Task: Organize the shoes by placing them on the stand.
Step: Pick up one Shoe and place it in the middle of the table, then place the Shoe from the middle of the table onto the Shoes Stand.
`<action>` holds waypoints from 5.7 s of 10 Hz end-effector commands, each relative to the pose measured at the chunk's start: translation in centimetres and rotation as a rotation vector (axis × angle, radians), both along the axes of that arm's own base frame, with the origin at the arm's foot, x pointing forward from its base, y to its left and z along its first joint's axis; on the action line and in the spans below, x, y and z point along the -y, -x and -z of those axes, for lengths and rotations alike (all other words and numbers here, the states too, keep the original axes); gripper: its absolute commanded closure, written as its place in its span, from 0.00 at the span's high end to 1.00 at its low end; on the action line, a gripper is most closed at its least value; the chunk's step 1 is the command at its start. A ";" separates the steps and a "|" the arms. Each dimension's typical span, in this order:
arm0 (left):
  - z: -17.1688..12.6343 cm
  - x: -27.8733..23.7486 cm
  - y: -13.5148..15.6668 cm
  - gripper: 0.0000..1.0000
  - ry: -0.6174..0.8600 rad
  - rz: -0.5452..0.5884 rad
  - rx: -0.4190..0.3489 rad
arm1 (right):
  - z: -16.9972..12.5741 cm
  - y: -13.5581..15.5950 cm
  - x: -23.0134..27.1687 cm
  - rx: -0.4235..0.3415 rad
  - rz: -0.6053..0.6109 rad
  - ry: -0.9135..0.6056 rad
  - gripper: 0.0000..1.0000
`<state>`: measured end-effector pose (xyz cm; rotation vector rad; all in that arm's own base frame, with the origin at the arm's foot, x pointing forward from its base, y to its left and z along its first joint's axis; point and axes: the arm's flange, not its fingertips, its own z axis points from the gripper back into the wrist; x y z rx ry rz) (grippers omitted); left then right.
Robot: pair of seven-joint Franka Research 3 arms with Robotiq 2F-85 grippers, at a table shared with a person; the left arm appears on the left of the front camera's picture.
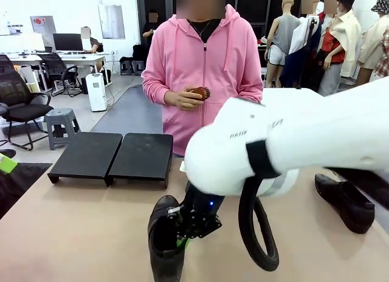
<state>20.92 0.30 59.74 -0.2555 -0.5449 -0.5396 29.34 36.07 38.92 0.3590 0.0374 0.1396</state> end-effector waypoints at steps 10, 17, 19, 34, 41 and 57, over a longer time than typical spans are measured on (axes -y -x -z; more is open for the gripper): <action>0.0 -0.2 0.0 1.00 0.010 0.013 0.002 | 3.9 -5.4 1.0 0.090 0.033 -0.020 1.00; 0.0 -0.2 0.0 1.00 0.010 0.013 0.002 | -7.7 -6.4 7.8 0.239 0.040 0.094 1.00; 0.0 -0.2 0.0 1.00 0.010 0.013 0.002 | -8.4 -3.0 4.4 0.185 -0.134 0.008 1.00; 0.0 -0.2 0.0 1.00 0.010 0.013 0.002 | -23.1 0.7 50.1 0.084 0.637 -0.244 1.00; 0.0 -0.2 0.0 1.00 0.010 0.013 0.002 | -20.7 3.2 52.6 0.042 0.609 -0.373 1.00; 10.0 38.6 -3.2 1.00 -0.389 0.173 -0.363 | -20.7 3.2 52.6 0.042 0.609 -0.373 1.00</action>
